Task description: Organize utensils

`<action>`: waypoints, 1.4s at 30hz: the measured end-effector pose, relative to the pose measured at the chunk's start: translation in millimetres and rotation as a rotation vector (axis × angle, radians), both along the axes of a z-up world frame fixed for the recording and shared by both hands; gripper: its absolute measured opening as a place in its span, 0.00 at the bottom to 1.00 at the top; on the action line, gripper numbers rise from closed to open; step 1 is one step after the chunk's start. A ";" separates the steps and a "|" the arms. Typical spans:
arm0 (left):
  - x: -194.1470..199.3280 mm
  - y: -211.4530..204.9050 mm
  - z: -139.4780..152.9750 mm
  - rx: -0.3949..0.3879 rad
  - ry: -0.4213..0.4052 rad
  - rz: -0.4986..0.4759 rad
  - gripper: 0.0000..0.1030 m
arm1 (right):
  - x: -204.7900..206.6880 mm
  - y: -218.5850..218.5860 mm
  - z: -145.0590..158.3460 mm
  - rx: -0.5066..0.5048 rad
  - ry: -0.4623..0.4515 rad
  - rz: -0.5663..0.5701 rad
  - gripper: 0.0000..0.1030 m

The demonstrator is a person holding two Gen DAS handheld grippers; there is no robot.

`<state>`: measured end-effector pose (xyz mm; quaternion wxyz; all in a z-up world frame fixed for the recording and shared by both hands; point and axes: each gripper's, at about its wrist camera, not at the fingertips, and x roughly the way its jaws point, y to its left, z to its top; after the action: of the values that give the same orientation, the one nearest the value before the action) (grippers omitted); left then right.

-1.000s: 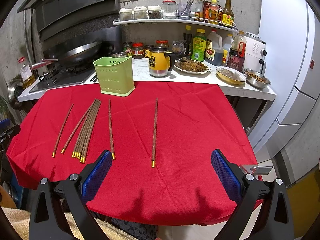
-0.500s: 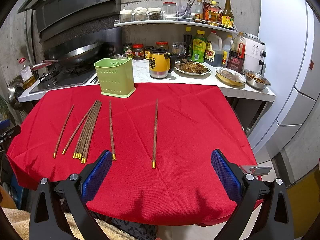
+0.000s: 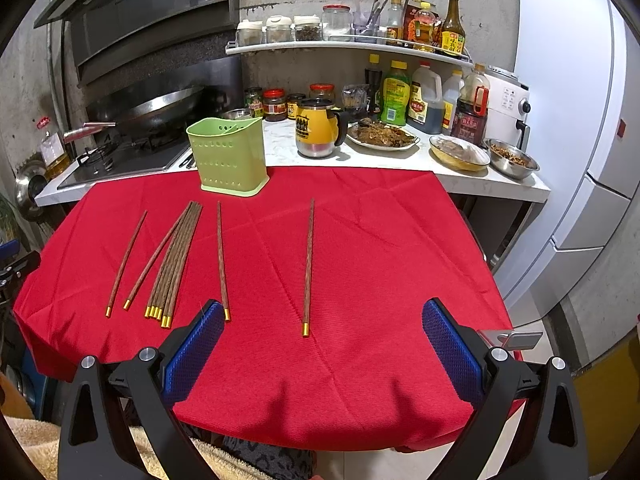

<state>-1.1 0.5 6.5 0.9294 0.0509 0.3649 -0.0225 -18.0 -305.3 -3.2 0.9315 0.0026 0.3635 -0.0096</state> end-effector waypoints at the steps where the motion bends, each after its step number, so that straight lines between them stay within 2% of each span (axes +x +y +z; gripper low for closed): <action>1: -0.3 0.1 0.1 -0.001 -0.001 0.001 0.94 | -0.3 -0.1 1.0 -0.001 -0.001 0.000 0.95; 29: 3.1 8.9 -0.8 -0.009 0.015 0.015 0.94 | 0.0 -0.4 -0.2 0.000 -0.002 -0.002 0.95; 37: 21.2 20.9 -19.8 -0.002 0.042 0.079 0.94 | 16.2 1.6 -8.0 -0.005 -0.006 -0.001 0.94; 42: 40.1 26.2 -42.2 0.000 0.064 0.090 0.94 | 37.4 -3.8 -22.2 0.076 -0.023 0.001 0.94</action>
<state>39.0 26.7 -35.7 0.9174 0.0340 0.3962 0.0176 19.4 -309.2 -25.4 0.9349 0.0379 0.3528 0.0048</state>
